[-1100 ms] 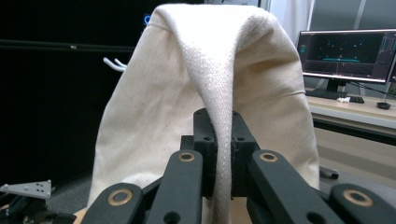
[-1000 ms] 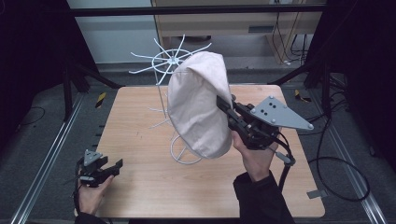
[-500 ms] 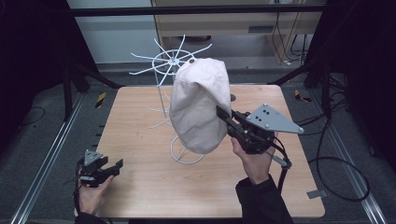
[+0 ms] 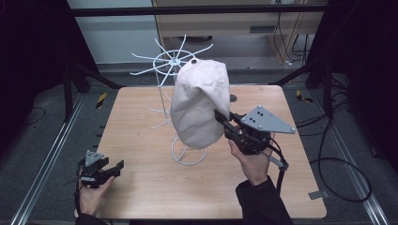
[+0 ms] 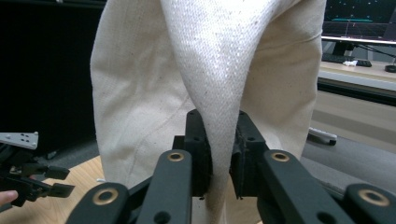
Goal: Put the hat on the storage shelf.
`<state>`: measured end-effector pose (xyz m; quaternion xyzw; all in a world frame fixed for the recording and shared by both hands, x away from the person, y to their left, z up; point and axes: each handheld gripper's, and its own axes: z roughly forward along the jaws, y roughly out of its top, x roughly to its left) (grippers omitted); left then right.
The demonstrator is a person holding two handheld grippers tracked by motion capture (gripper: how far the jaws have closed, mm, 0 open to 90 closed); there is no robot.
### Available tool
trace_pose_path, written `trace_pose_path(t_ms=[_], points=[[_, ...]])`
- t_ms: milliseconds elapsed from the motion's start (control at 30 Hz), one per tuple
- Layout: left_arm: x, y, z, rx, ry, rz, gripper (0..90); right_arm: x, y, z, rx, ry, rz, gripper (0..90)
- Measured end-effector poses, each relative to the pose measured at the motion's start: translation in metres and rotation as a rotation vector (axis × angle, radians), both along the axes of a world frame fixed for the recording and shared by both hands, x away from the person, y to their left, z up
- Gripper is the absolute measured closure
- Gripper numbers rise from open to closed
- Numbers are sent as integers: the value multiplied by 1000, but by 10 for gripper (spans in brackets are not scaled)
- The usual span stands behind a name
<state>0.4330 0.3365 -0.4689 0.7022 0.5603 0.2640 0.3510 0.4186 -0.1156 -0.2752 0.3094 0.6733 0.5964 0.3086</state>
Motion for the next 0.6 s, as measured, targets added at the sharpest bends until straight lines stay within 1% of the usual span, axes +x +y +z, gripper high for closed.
trace_pose_path(t_ms=[167, 300, 333, 367, 400, 433, 467, 500, 533, 567, 600], points=[[0, 0, 0, 0, 1, 0, 357, 1, 0, -1, -6, -6, -16, 707], [0, 0, 0, -1, 1, -1, 356, 1, -1, -2, -11, -13, -32, 614], [0, 0, 0, 0, 4, -1, 354, -1, -2, -3, -8, -12, -37, 565], [0, 0, 0, 0, 4, -1, 354, -1, -2, -3, -8, -12, -37, 565], [0, 0, 0, 0, 4, -2, 354, -2, -4, -4, 0, -20, -41, 516], [0, 0, 0, 0, 4, -2, 354, -2, -4, -4, 0, -20, -41, 516], [0, 0, 0, 0, 4, -2, 354, -5, -6, -6, 4, -13, -38, 473], [0, 0, 0, 0, 4, -1, 354, -5, -6, -6, 4, -13, -38, 473], [0, 0, 0, 1, 4, -2, 354, -7, -8, -8, 0, -13, -37, 433], [0, 0, 0, 1, 4, -2, 354, -7, -8, -8, 0, -13, -37, 433], [0, 0, 0, 1, 4, -1, 354, -8, -9, -9, 2, -10, -37, 414]])
